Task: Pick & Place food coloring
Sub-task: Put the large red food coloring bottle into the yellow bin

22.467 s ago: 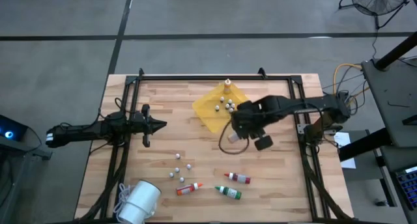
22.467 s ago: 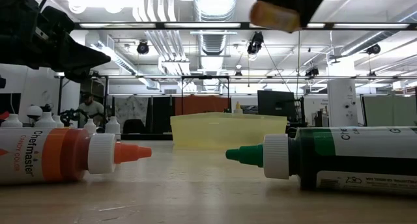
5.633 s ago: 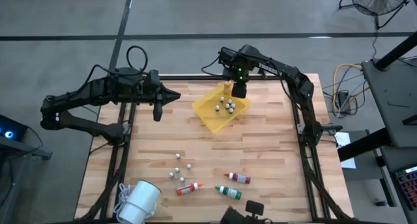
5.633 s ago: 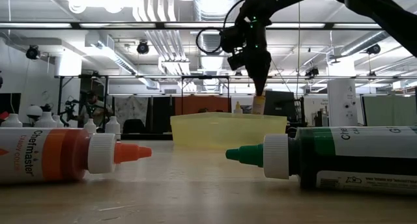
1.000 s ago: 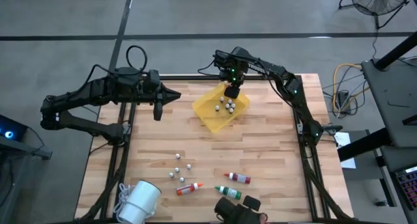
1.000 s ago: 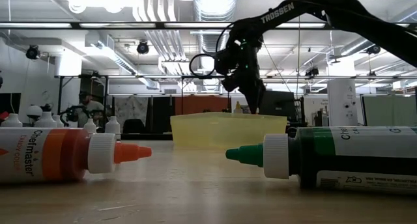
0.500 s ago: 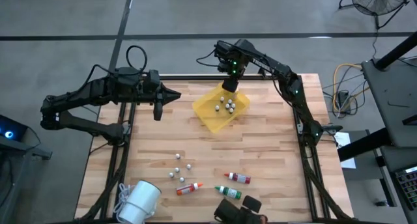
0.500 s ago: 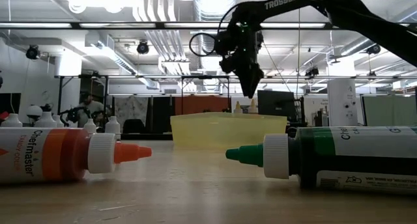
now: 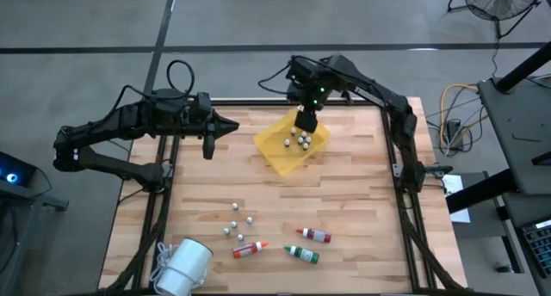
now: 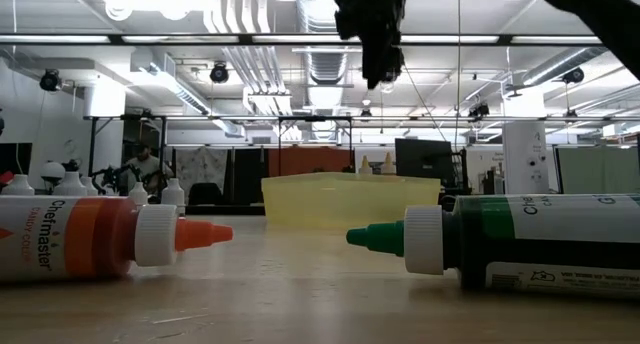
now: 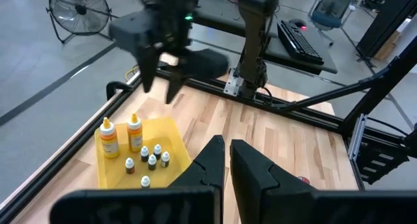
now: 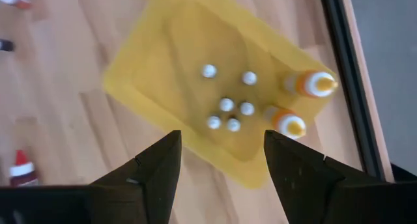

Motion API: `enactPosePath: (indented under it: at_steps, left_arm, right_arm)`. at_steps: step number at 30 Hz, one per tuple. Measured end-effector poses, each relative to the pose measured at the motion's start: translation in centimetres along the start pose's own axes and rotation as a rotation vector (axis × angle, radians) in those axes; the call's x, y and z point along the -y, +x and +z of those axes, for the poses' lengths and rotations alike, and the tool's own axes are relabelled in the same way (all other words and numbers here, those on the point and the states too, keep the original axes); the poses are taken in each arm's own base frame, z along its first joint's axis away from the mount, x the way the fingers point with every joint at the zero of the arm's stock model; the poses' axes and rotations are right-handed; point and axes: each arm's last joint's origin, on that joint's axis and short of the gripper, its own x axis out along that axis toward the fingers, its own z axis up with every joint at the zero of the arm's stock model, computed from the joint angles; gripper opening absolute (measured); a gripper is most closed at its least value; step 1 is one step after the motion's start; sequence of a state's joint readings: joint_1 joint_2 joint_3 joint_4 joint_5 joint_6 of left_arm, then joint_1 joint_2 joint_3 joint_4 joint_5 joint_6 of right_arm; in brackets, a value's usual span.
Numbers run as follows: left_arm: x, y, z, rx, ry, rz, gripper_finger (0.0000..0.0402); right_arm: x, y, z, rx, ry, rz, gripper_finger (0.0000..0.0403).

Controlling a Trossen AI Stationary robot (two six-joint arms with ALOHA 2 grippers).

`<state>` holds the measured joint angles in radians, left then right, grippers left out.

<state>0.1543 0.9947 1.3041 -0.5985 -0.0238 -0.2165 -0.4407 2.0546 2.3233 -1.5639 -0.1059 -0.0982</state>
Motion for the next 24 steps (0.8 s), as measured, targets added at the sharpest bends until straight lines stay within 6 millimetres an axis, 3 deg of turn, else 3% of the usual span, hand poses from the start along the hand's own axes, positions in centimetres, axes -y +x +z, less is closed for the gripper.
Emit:
enactPosePath:
  at_steps: [6, 11, 24]
  left_arm:
    - [0.0, 0.0, 0.0, 0.0, 0.0, -0.001, 0.0]
    - [0.0, 0.0, 0.0, -0.002, 0.0, -0.006, 0.0]
    - [0.0, 0.0, 0.0, -0.003, 0.001, -0.008, 0.0]
  right_arm:
    - [-3.6, -2.2, -0.9, 0.079, -0.055, 0.021, 0.0209]
    - [-6.2, -2.6, -2.2, 0.106, -0.069, 0.045, 0.021]
    - [-11.7, -2.2, -9.2, 0.187, -0.024, 0.145, 0.021]
